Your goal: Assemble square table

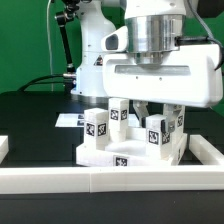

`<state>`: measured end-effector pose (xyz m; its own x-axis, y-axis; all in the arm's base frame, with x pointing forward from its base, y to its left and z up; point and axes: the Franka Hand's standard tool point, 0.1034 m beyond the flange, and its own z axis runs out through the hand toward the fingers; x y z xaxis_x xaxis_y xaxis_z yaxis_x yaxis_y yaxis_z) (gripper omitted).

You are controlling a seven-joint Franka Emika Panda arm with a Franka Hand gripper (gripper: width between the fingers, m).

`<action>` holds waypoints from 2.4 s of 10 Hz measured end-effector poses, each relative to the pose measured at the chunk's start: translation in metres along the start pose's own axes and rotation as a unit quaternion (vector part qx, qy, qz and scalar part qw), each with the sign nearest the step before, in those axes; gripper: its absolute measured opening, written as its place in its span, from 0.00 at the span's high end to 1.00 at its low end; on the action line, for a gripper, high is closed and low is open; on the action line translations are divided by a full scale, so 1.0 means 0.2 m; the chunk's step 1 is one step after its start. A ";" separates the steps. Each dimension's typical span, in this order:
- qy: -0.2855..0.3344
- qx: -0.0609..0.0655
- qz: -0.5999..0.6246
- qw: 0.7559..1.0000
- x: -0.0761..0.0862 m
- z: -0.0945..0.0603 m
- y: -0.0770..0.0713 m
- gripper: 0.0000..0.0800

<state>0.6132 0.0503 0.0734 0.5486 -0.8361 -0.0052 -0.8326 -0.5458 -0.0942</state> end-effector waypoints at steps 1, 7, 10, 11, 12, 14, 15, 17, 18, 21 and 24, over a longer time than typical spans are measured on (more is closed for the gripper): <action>0.000 0.000 0.063 0.998 -0.01 0.00 0.00 0.64; -0.003 -0.007 0.317 0.948 -0.07 0.01 -0.03 0.64; -0.005 -0.006 0.368 0.930 -0.07 0.01 -0.03 0.64; -0.005 -0.005 0.365 0.931 -0.07 0.01 -0.03 0.62; -0.005 -0.005 0.351 0.936 -0.07 0.01 -0.03 0.62; -0.006 -0.006 0.290 0.957 -0.07 0.00 -0.03 0.23; -0.009 -0.008 0.252 0.968 -0.09 0.01 -0.04 0.23; -0.012 -0.012 0.155 0.988 -0.12 0.01 -0.05 0.20; -0.012 -0.011 0.110 0.994 -0.12 0.01 -0.05 0.19; -0.010 -0.007 -0.002 1.000 -0.11 0.00 -0.06 0.19; -0.010 -0.007 -0.096 0.995 -0.10 0.00 -0.06 0.19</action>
Offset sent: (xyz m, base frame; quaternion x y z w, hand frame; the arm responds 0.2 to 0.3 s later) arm -0.0077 0.0047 -0.0045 -0.0473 0.0126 0.2314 0.9716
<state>0.6118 0.0728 0.0739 0.6989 -0.7152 -0.0082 -0.7134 -0.6961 -0.0806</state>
